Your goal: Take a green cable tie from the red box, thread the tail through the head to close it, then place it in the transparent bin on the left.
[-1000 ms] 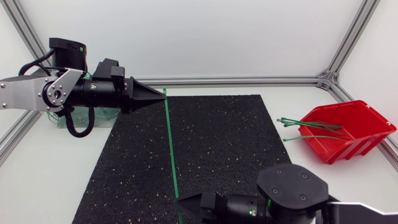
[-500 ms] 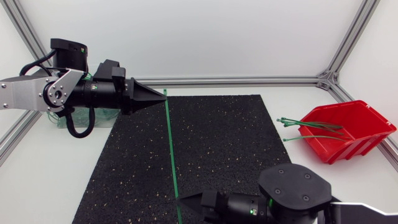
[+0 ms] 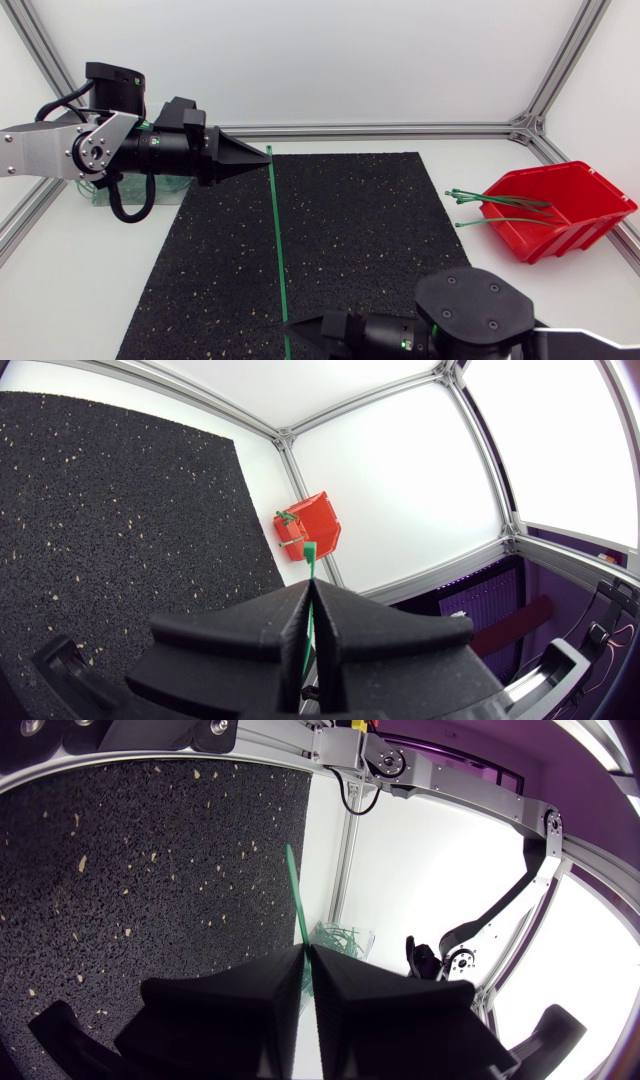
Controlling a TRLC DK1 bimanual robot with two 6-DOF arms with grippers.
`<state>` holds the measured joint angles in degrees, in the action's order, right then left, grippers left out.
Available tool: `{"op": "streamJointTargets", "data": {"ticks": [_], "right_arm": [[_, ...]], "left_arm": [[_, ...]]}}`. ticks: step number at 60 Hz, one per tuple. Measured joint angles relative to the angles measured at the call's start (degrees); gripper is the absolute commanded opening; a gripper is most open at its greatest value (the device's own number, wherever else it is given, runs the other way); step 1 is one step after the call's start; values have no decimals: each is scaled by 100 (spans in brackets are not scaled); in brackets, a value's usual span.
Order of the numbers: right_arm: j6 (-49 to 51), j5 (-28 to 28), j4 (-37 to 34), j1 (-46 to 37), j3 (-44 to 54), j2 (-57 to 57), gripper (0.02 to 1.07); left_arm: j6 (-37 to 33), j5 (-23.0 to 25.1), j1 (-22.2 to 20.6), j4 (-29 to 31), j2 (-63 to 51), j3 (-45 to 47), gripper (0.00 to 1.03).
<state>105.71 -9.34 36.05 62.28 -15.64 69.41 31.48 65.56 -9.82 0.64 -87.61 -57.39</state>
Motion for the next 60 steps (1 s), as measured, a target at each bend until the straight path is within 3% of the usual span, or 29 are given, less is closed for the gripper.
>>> {"op": "streamJointTargets", "data": {"ticks": [11, 20, 41, 60], "right_arm": [[-481, 42, -321, 26, -94, -57, 8], [-1932, -125, -2184, 28, -992, -225, 8], [-4741, -2332, -4599, -754, -2485, -87, 8], [-5606, -4083, -7200, -1399, -3735, 409, 8]], "left_arm": [[-22, 0, -35, 0, 2, 0, 4], [-111, 0, -96, -7, 57, 7, 4], [-186, -2, -282, -470, 625, 514, 4], [-219, -210, -673, -1060, 1436, 1290, 4]]}}
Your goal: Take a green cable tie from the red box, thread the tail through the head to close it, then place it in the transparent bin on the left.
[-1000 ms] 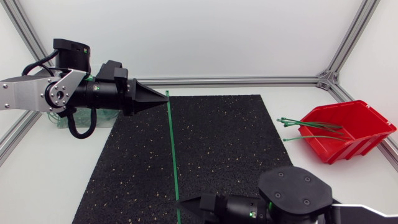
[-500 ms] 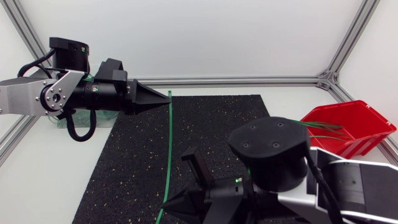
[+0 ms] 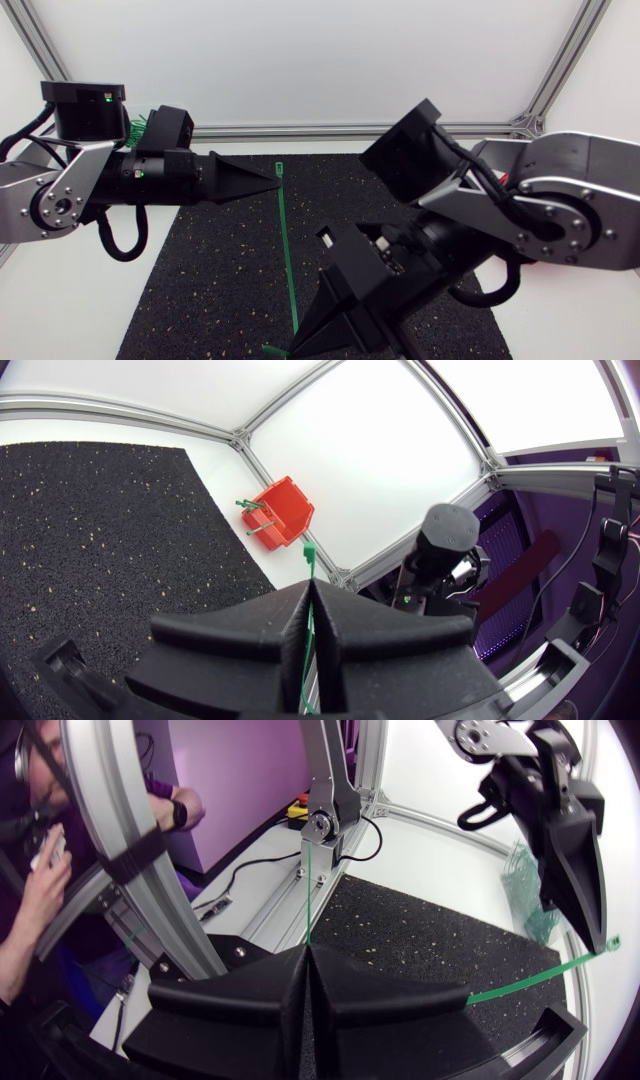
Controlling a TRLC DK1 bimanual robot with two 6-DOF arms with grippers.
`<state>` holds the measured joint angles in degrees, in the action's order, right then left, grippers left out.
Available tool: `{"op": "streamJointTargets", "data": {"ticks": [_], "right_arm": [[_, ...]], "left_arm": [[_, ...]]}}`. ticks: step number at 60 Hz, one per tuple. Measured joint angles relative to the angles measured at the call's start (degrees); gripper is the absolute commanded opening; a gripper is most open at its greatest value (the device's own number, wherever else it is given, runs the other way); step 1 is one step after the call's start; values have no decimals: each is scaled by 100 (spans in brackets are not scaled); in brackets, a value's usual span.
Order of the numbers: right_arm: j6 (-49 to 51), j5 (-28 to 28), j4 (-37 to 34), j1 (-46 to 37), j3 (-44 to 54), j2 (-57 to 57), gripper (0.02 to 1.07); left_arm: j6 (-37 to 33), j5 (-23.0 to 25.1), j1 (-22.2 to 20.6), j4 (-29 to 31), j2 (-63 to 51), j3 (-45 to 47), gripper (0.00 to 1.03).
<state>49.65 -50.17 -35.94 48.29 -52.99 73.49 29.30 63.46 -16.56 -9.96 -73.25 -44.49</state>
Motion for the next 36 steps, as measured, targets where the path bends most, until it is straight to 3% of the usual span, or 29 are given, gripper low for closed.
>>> {"op": "streamJointTargets", "data": {"ticks": [13, 36], "right_arm": [[-778, -780, -1158, -719, -704, 560, 8], [-2031, -1639, -1257, -1038, -966, 658, 8]], "left_arm": [[-85, -291, -313, -391, 409, 461, 4], [-247, -1147, -837, -1075, 1486, 1196, 4]]}}
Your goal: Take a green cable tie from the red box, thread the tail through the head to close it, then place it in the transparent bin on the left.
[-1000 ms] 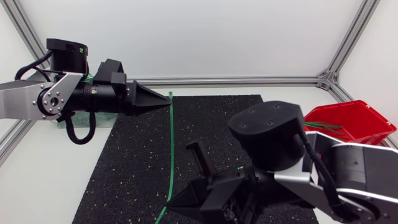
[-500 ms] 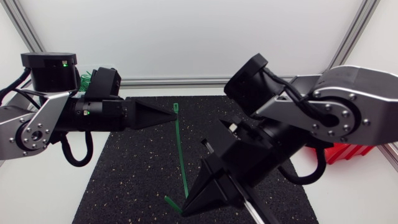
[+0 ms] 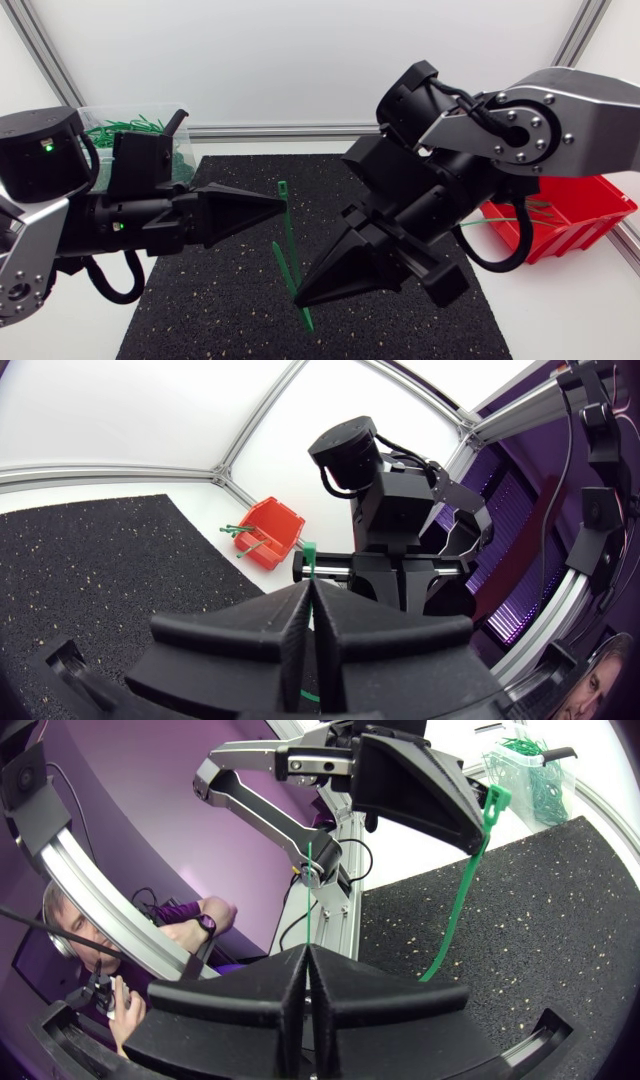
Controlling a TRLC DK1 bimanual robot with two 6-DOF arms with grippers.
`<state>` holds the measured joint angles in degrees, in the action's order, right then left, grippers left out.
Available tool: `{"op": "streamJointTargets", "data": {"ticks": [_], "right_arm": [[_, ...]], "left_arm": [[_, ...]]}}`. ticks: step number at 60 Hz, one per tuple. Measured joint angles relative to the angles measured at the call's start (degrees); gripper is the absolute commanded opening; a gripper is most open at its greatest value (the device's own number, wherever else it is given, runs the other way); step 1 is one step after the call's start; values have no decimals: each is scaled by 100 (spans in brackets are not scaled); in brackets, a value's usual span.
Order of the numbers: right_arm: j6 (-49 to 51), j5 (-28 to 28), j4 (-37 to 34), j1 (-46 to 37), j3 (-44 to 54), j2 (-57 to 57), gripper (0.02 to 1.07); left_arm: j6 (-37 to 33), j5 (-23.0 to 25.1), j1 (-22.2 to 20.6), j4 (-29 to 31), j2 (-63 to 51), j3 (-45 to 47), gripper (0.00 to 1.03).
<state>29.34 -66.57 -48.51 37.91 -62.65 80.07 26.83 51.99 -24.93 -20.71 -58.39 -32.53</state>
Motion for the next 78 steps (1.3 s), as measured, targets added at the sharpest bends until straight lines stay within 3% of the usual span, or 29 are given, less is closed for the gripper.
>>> {"op": "streamJointTargets", "data": {"ticks": [13, 30, 40, 54, 78], "right_arm": [[-728, -293, -68, -7, -170, 7, 8], [-1864, -680, -168, 2, -492, 46, 8], [-2382, -894, -588, 0, -748, 216, 8], [-2710, -1145, -1602, -55, -1012, 549, 8], [-2811, -1318, -2074, -315, -1016, 717, 8]], "left_arm": [[-334, -461, -345, -24, 529, 254, 4], [-570, -743, -479, -61, 1043, 566, 4], [-693, -905, -592, -79, 1228, 662, 4], [-896, -1167, -754, -181, 1228, 702, 4], [-1091, -1600, -994, -188, 1530, 785, 4]]}}
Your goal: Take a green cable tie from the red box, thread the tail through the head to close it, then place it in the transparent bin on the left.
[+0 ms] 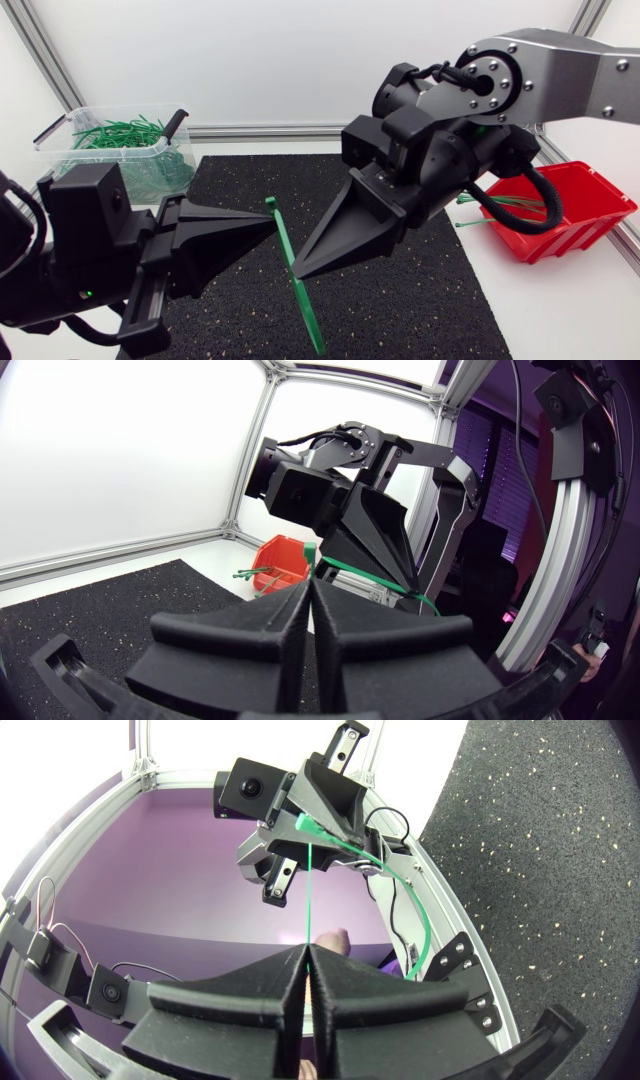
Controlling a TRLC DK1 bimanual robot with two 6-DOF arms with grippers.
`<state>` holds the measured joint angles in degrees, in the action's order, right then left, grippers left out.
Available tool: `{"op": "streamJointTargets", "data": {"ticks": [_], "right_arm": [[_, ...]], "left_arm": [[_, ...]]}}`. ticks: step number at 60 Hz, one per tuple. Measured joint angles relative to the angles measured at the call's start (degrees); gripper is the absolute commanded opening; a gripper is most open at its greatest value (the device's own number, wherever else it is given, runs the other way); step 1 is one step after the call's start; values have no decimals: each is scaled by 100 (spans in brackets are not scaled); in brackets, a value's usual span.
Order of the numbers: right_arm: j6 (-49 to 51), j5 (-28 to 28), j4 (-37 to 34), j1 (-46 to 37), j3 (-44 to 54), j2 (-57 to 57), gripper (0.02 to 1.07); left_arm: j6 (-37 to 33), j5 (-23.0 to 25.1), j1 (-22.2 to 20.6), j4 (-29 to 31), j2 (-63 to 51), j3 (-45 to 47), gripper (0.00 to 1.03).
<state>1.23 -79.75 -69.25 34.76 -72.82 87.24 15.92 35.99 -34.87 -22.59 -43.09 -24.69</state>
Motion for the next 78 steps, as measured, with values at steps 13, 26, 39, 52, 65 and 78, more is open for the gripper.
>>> {"op": "streamJointTargets", "data": {"ticks": [13, 26, 39, 52, 65, 78], "right_arm": [[-2, -42, -109, 4, 0, 4, 8], [0, -107, -125, 11, 0, 72, 8], [0, -138, -125, 11, 0, 129, 8], [0, -144, -125, 15, 0, 127, 8], [0, -146, -125, 52, 0, 103, 8], [0, -146, -127, 72, 0, 61, 8]], "left_arm": [[-144, -155, -83, 0, 0, 76, 4], [-166, -201, -111, 2, 79, 76, 4], [-227, -247, -240, 24, 85, 81, 4], [-229, -269, -269, 114, 85, 83, 4], [-247, -269, -260, 131, 68, 83, 4], [-70, -267, -245, 127, 33, 81, 4]]}}
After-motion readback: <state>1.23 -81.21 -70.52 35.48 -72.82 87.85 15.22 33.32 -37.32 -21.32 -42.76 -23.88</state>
